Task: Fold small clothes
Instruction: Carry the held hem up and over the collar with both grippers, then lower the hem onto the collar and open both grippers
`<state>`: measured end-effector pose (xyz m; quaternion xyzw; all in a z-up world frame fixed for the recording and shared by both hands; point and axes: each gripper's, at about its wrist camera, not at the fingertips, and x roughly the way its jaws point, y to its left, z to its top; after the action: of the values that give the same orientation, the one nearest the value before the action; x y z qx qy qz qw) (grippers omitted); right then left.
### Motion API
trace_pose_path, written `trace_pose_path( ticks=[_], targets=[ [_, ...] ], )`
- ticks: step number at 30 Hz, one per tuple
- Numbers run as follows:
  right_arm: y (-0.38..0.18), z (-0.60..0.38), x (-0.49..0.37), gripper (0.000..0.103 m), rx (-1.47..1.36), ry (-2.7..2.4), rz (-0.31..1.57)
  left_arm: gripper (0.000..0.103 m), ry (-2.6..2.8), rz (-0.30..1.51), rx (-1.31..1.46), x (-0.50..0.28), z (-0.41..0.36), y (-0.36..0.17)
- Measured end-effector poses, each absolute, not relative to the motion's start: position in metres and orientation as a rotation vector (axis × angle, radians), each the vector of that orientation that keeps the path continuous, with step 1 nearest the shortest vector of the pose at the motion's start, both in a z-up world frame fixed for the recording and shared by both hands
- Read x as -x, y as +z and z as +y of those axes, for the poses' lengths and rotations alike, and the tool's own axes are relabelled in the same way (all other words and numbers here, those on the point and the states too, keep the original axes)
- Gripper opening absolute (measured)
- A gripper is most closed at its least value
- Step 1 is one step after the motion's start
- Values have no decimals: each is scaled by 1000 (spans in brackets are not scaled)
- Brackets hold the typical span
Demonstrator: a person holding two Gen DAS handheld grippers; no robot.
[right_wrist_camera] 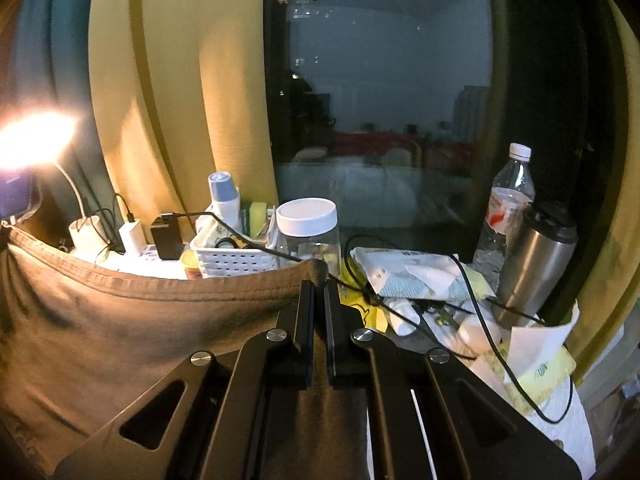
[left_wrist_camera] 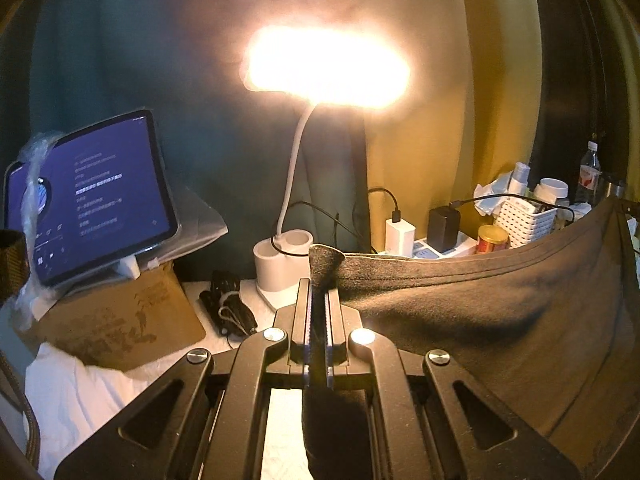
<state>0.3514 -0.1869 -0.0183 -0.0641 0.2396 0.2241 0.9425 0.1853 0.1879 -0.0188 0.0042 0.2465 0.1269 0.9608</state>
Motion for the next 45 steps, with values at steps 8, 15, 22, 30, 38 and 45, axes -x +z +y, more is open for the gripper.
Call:
trace_pose_path(
  ticks=[8,15,22,30,38,45],
  targets=[
    [-27,-171,-377,5,178,450,484,3,257,496,-49,-209,197,-20],
    [-46,-162,-396,5,202,433,498,3,268,488,-53,-229,200,-32],
    [-74,-155,-410,5,231,405,527,3,283,535,-51,-243,200,-56],
    [-94,-151,-416,5,243,396,571,3,298,598,-105,-258,200,-81],
    [-107,-147,-423,5,254,380,618,5,346,683,-87,-270,208,-106],
    [-103,-149,-426,11,241,383,657,5,425,737,-121,-268,218,-116]
  ],
)
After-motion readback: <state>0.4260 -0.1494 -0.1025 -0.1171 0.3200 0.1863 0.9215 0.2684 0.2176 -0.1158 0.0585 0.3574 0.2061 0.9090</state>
